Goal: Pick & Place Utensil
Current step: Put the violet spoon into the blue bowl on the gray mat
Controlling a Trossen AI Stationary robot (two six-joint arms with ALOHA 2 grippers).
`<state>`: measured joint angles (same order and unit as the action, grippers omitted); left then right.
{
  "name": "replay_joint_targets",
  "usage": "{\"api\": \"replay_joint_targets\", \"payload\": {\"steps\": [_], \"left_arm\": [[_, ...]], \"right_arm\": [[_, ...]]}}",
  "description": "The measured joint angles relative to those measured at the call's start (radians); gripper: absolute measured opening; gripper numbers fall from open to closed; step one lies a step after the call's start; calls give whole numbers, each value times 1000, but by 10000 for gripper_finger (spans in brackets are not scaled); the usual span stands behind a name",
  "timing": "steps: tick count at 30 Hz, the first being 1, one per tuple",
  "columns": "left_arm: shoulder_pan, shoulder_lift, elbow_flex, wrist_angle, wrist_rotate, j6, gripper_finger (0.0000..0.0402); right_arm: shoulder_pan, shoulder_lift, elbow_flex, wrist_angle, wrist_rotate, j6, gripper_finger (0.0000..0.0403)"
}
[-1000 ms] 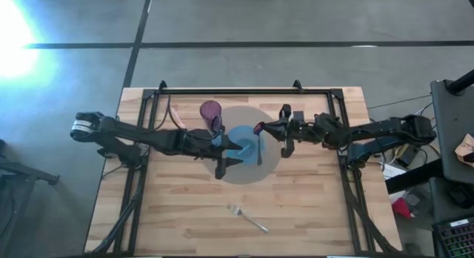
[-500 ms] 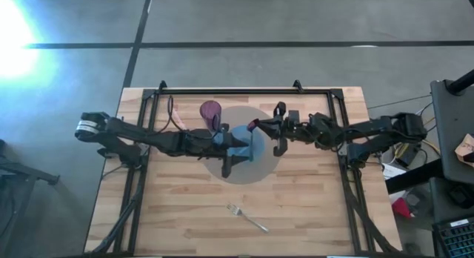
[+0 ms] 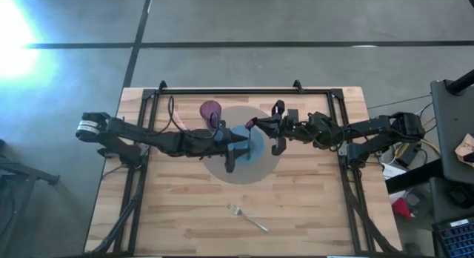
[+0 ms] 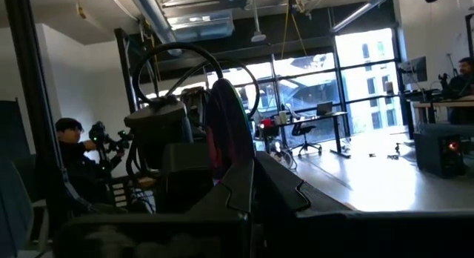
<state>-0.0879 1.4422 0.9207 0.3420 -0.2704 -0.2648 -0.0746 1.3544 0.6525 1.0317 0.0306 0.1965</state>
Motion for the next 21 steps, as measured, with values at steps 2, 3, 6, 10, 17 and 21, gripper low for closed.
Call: {"api": "replay_joint_targets", "payload": {"steps": [2, 3, 6, 10, 17, 21], "left_arm": [[0, 0, 0, 3, -1, 0, 195], [0, 0, 0, 5, -1, 0, 185], [0, 0, 0, 6, -1, 1, 146], [0, 0, 0, 17, 0, 29, 85], [1, 0, -1, 23, -2, 68, 8], [1, 0, -1, 23, -3, 77, 5]], "right_arm": [[0, 0, 0, 0, 11, 0, 8], [0, 0, 0, 0, 21, 0, 8], [0, 0, 0, -1, 26, 0, 8], [0, 0, 0, -1, 26, 0, 8], [0, -1, 0, 0, 26, -1, 8], [0, -2, 0, 0, 26, -1, 8]]}}
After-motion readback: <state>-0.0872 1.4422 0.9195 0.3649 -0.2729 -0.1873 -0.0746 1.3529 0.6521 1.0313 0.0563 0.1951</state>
